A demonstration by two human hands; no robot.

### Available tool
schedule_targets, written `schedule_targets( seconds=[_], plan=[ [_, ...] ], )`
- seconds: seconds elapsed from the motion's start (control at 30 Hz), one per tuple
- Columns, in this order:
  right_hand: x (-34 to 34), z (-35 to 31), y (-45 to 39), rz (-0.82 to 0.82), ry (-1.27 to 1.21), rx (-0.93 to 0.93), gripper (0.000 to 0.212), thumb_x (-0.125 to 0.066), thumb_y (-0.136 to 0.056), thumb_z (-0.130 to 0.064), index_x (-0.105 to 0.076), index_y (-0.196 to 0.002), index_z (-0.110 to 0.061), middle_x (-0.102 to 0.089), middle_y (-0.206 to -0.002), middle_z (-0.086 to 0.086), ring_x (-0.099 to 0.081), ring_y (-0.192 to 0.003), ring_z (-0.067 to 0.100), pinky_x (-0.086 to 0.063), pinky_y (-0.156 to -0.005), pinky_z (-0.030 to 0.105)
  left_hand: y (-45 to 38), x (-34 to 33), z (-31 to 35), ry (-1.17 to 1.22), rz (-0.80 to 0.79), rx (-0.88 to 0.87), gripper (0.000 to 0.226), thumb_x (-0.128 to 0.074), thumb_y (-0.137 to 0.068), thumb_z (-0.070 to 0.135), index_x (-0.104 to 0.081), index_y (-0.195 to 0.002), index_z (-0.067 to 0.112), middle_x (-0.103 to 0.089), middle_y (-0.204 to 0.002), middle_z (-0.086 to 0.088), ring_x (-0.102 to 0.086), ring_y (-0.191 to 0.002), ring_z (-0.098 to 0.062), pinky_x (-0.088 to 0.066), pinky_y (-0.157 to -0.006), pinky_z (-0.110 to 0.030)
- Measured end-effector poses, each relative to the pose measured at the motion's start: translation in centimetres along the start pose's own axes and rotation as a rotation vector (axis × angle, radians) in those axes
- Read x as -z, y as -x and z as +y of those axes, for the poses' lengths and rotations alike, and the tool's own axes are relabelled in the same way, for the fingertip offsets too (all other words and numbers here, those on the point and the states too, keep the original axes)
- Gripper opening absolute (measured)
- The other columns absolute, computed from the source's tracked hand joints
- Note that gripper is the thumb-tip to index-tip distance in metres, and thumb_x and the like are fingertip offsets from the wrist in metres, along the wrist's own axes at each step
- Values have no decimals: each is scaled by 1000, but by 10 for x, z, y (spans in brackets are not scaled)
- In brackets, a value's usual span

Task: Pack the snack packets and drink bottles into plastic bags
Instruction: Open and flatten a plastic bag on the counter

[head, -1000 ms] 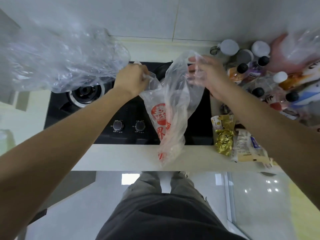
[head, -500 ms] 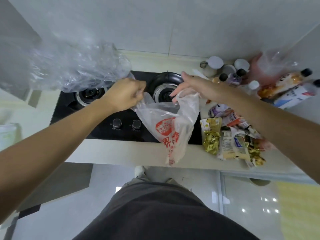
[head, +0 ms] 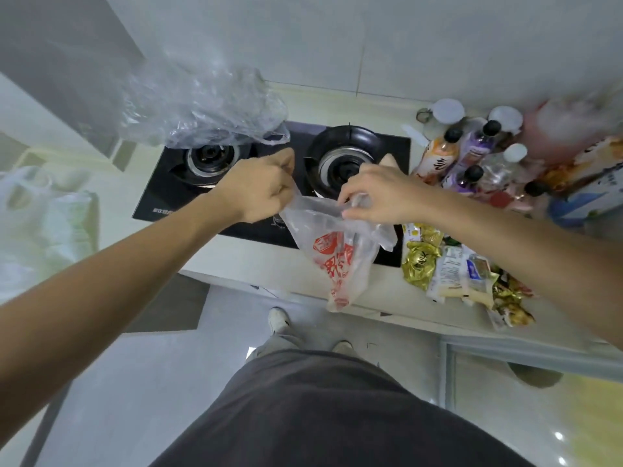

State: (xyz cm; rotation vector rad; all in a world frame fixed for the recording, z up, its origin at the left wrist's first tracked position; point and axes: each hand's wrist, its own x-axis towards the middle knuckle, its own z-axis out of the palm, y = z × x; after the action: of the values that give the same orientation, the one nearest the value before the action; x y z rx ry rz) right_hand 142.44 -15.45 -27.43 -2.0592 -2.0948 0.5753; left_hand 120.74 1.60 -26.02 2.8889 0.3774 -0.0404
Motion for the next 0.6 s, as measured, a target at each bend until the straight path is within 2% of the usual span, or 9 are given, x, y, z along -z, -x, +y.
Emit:
schedule_targets(
  seconds=[0.1, 0.17, 0.27, 0.33, 0.4, 0.43, 0.53, 0.57, 0.6],
  plan=[
    [-5, 0, 1, 164, 18, 18, 13, -67, -97, -38, -73, -92, -27, -68, -87, -14, -54, -96, 15, -20, -86, 37, 10, 6, 12, -150, 22, 145, 61, -42, -86, 64, -65, -61, 13, -51, -95, 2, -51, -73, -23, -40, -58, -33],
    [-5, -3, 1, 248, 22, 14, 10, -65, -99, -31, -66, -101, -22, -66, -89, -8, -56, -95, 19, -21, -84, 36, 14, 5, 16, -229, 53, 178, 69, -50, -87, 75, -58, -58, 13, -49, -92, 3, -48, -79, -19, -37, -57, -33],
    [-4, -8, 1, 225, 30, 71, 8, -54, -104, -17, -49, -109, -21, -57, -94, -5, -42, -88, 11, -26, -86, 35, 18, 1, 12, -288, 146, 155, 54, -65, -90, 52, -61, -60, 8, -50, -82, -2, -49, -87, -26, -34, -57, -34],
    [-6, -10, 0, 179, 89, 159, 26, -48, -100, 0, -42, -100, -26, -47, -90, -8, -34, -87, 11, -28, -85, 37, 23, 1, 8, -254, 180, 39, 37, -61, -90, 30, -59, -62, 5, -46, -71, -1, -49, -77, -30, -36, -55, -35],
    [-12, -4, -3, 146, 188, 215, 40, -52, -89, 11, -45, -92, -29, -42, -91, -9, -37, -92, 15, -33, -85, 42, 29, 4, 7, -111, 104, -57, 18, -54, -93, 18, -47, -76, 14, -44, -76, 4, -48, -68, -27, -37, -54, -36],
    [-16, -1, -5, 138, 234, 215, 40, -55, -86, 11, -51, -89, -29, -41, -92, -10, -37, -95, 15, -33, -84, 43, 33, 6, 9, -77, 47, -95, 13, -54, -91, 10, -45, -85, 18, -45, -82, 4, -48, -65, -26, -36, -53, -36],
    [-25, -2, -6, 164, 298, 185, 23, -60, -94, -6, -69, -96, -28, -37, -93, -10, -30, -97, 12, -26, -82, 39, 41, 2, 9, -79, -70, -156, 55, -52, -74, -12, -58, -116, 22, -49, -107, -1, -49, -61, -28, -35, -49, -36],
    [-28, -3, -7, 185, 317, 165, 16, -58, -96, -17, -71, -99, -26, -36, -93, -10, -30, -97, 13, -24, -82, 39, 42, 0, 8, -122, -112, -139, 57, -52, -74, -13, -62, -118, 21, -49, -111, -3, -50, -60, -28, -32, -49, -35],
    [-30, -6, -9, 202, 347, 132, 17, -56, -98, -27, -72, -97, -23, -35, -93, -9, -32, -97, 15, -24, -82, 39, 44, -2, 8, -162, -148, -101, 48, -53, -76, -12, -66, -114, 16, -49, -113, -4, -49, -59, -28, -30, -50, -35]
  ],
)
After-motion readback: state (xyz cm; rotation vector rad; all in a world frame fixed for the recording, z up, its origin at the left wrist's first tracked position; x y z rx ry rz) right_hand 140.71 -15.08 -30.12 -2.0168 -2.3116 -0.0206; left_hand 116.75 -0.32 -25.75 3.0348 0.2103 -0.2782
